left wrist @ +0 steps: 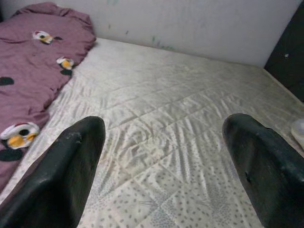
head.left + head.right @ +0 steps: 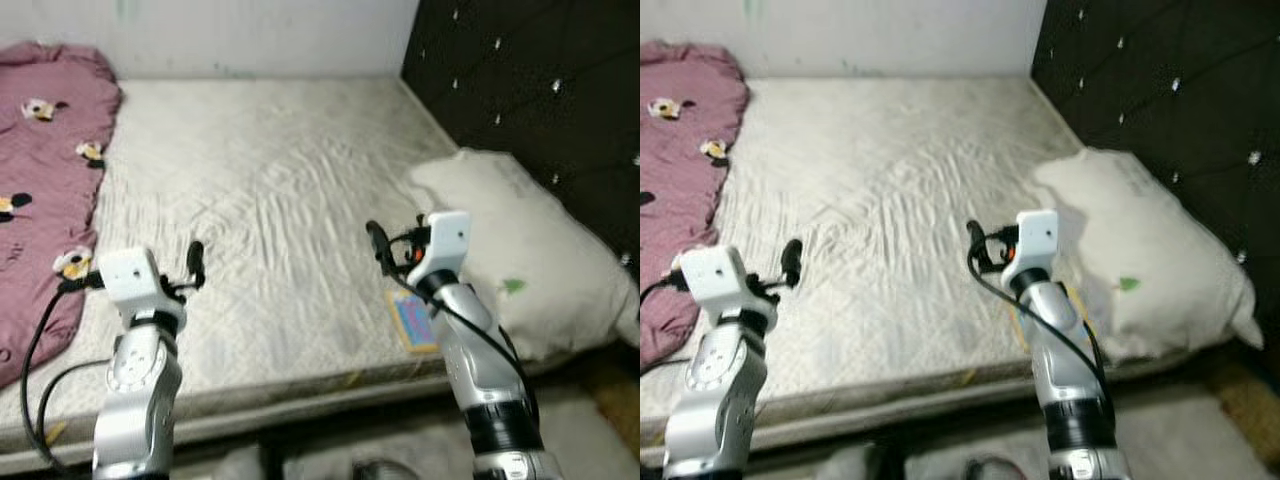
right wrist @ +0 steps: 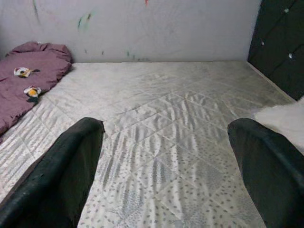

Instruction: Clean up the room

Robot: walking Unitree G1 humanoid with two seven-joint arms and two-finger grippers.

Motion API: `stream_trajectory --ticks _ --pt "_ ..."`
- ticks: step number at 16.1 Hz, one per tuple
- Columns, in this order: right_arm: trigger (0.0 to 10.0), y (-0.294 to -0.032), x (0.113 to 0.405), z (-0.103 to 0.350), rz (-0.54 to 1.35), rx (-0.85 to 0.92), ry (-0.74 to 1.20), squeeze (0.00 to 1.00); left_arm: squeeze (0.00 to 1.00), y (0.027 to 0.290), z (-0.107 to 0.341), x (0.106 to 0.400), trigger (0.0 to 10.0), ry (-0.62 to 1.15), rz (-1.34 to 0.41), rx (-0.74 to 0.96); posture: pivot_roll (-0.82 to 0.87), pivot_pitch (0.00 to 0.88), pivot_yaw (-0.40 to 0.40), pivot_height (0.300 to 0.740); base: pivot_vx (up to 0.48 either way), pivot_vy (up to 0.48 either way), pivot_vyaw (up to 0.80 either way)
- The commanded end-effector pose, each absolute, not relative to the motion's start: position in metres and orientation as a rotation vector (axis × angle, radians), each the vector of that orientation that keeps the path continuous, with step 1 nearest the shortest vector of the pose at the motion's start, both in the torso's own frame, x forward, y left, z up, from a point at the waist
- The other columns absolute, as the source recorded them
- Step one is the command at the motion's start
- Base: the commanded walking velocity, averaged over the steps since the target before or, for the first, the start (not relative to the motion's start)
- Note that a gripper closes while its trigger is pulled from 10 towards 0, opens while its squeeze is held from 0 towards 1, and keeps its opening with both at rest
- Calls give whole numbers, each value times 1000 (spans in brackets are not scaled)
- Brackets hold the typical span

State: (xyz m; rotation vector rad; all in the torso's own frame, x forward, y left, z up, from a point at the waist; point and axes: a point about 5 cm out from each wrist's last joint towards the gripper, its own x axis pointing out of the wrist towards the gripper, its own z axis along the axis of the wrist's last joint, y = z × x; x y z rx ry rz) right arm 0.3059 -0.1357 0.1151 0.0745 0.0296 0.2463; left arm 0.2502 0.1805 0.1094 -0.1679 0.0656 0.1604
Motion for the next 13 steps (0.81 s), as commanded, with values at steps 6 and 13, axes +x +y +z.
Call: stream_trajectory --ticks 6,13 --pt "10000 -142 307 113 226 69 42 0 0 177 110 252 10000 63 148 -179 -10 0 -38 740 0 461 0" --pt "10000 -137 307 116 265 68 18 0 0 178 111 253 10000 57 152 -162 -10 0 -36 740 0 459 565"
